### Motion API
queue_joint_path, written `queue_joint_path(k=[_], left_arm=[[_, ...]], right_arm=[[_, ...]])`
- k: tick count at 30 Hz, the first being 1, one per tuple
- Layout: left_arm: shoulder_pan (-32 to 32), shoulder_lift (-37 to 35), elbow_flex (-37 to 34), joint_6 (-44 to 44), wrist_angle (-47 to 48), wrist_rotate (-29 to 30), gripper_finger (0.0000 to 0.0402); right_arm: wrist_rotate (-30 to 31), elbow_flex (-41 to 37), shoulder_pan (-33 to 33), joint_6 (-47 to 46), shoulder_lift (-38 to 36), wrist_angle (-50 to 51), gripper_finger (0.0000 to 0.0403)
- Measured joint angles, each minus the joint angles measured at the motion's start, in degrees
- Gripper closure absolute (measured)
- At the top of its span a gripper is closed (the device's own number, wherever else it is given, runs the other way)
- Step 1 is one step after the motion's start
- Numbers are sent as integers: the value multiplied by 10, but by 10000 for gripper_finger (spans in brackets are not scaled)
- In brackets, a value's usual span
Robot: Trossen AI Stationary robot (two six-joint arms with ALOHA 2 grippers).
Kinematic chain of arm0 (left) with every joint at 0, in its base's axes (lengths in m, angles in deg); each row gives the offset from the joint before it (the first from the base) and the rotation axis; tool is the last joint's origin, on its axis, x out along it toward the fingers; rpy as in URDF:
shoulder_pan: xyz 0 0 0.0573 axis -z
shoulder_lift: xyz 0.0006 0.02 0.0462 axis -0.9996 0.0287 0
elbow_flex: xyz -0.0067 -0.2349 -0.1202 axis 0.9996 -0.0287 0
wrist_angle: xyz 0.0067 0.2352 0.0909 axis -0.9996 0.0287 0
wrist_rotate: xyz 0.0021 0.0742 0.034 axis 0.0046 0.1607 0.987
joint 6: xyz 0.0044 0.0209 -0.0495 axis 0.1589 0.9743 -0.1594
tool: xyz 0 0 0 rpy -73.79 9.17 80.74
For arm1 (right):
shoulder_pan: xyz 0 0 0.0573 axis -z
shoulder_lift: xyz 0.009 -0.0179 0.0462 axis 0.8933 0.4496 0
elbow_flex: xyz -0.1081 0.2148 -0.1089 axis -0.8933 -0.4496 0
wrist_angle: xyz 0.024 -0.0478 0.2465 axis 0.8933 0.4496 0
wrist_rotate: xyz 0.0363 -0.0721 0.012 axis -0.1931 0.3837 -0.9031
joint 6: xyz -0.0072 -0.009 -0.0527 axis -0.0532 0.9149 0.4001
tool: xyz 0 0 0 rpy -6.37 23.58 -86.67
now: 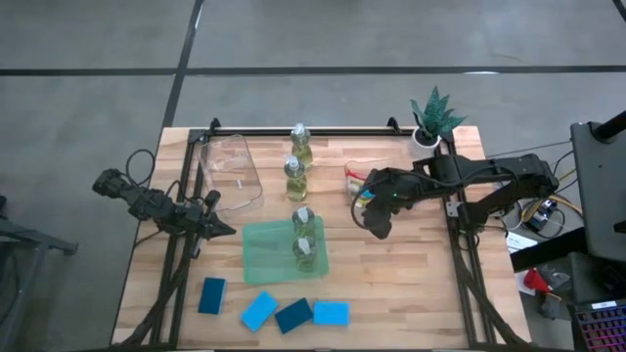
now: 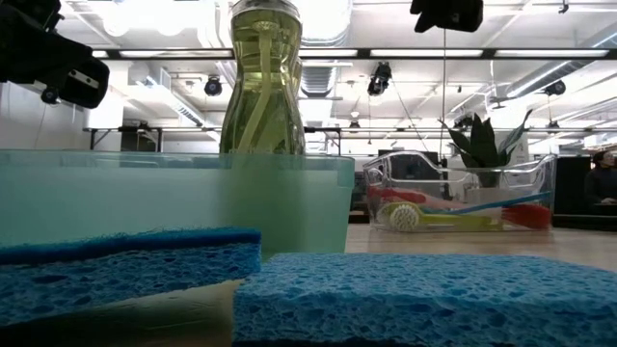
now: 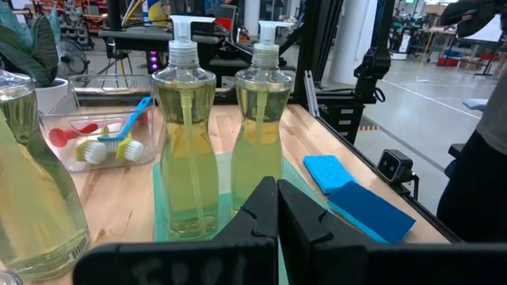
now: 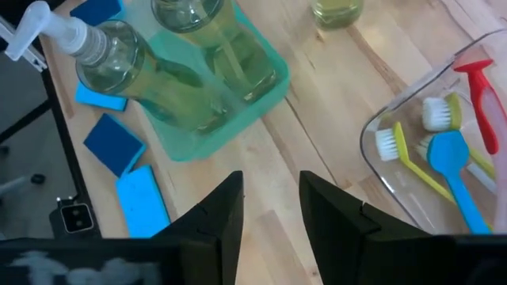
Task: Pick & Place Kitchen Sink Supplies
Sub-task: Put the blue sponge into the left transparent bin
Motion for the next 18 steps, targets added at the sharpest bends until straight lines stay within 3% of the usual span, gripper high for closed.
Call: queue_joint_path(k=[18], left_arm=[[0, 0, 0, 0, 0, 0, 401]], right_arm=[[-1, 0, -18, 30, 3, -3, 276]])
